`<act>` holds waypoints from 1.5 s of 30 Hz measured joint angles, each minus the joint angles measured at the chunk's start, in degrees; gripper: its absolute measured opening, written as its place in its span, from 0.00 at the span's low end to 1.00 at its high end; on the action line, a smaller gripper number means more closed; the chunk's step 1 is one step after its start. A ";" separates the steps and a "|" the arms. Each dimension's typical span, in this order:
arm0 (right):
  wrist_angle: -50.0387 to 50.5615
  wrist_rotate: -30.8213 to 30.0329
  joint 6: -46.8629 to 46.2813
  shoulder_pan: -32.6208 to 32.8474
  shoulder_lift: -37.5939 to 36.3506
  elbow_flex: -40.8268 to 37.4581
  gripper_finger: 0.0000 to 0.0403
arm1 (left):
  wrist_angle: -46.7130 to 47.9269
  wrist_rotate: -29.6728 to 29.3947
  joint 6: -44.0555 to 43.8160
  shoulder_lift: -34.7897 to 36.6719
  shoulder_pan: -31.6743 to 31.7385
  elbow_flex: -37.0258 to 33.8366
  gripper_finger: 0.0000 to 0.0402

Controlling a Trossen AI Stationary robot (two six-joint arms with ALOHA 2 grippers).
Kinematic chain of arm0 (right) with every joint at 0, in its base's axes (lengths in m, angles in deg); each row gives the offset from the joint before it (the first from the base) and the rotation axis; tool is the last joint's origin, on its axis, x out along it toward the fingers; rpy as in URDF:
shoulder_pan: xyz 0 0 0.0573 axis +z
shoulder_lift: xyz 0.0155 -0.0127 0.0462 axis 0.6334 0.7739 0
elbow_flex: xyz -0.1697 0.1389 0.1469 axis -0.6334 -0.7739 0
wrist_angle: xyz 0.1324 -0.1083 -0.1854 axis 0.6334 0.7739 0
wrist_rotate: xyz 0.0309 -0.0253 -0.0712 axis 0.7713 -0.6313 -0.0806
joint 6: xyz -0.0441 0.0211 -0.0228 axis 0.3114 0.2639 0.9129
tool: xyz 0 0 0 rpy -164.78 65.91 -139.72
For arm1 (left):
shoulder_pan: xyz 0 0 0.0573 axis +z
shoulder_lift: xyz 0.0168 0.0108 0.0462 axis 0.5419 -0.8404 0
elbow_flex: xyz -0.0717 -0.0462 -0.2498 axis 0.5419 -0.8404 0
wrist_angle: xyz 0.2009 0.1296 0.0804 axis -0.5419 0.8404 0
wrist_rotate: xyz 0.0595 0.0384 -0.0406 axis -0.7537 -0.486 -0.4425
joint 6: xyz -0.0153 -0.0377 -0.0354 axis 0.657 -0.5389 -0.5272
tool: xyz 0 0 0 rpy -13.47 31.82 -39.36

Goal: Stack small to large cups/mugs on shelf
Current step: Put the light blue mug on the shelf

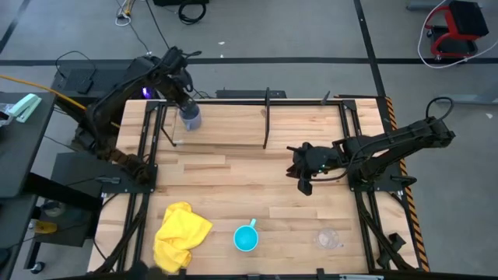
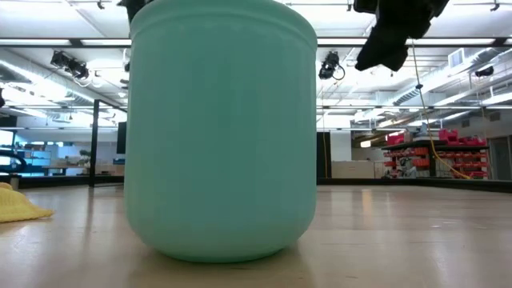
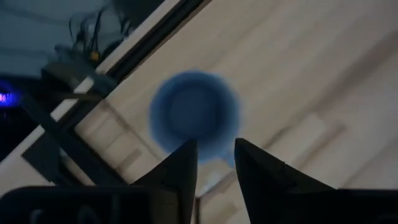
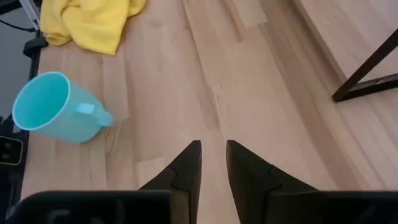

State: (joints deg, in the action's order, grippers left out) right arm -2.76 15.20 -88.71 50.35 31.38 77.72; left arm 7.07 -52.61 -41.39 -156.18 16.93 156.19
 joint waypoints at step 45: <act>-2.88 0.00 -3.41 20.06 2.71 1.31 0.20 | 1.03 -20.92 -67.61 -13.66 -79.92 0.62 0.24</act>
State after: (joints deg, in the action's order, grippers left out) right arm -5.63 15.20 -92.12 70.41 34.09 79.03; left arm 8.10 -73.53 -109.00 -169.84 -62.99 156.81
